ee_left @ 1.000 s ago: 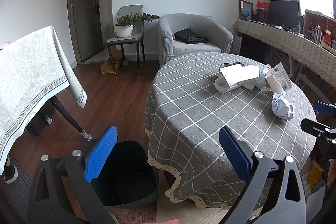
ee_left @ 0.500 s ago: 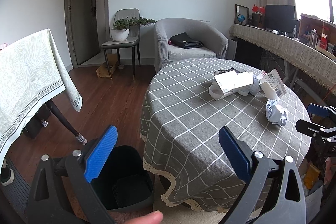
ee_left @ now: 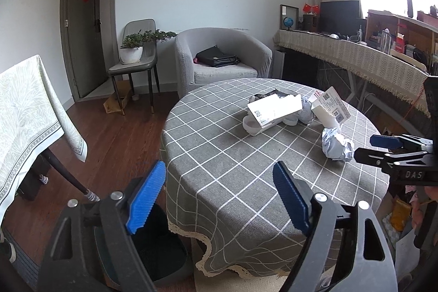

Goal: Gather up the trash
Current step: 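Move the right gripper onto the crumpled white paper ball and close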

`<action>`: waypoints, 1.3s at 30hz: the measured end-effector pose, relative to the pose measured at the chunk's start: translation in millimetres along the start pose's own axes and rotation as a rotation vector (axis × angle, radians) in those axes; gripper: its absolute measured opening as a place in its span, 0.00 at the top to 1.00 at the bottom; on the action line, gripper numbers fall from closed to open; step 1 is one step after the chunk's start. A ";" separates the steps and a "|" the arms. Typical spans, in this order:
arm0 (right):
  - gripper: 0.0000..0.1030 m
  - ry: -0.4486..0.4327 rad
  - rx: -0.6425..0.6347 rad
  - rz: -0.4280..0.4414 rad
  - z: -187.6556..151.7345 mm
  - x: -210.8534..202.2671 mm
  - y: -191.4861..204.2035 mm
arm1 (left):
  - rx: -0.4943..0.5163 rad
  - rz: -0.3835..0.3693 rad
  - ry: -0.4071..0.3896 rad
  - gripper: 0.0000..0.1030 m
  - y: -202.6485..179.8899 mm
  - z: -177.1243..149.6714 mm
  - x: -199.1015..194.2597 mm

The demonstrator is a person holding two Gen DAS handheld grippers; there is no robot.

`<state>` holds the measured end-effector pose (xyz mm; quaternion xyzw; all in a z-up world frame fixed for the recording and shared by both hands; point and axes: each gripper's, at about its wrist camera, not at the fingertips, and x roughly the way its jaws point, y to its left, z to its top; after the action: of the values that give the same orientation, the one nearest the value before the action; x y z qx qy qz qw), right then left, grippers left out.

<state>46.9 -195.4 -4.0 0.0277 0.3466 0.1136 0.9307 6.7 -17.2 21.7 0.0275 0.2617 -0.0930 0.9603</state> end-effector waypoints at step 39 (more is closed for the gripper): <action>0.48 0.010 0.027 0.051 30.6 26.6 17.2 | 0.020 -0.238 0.045 0.53 5.4 25.1 35.4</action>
<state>83.1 -171.7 4.4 0.0486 0.3520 0.1325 0.9253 50.2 -20.3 25.3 0.0079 0.2836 -0.2084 0.9360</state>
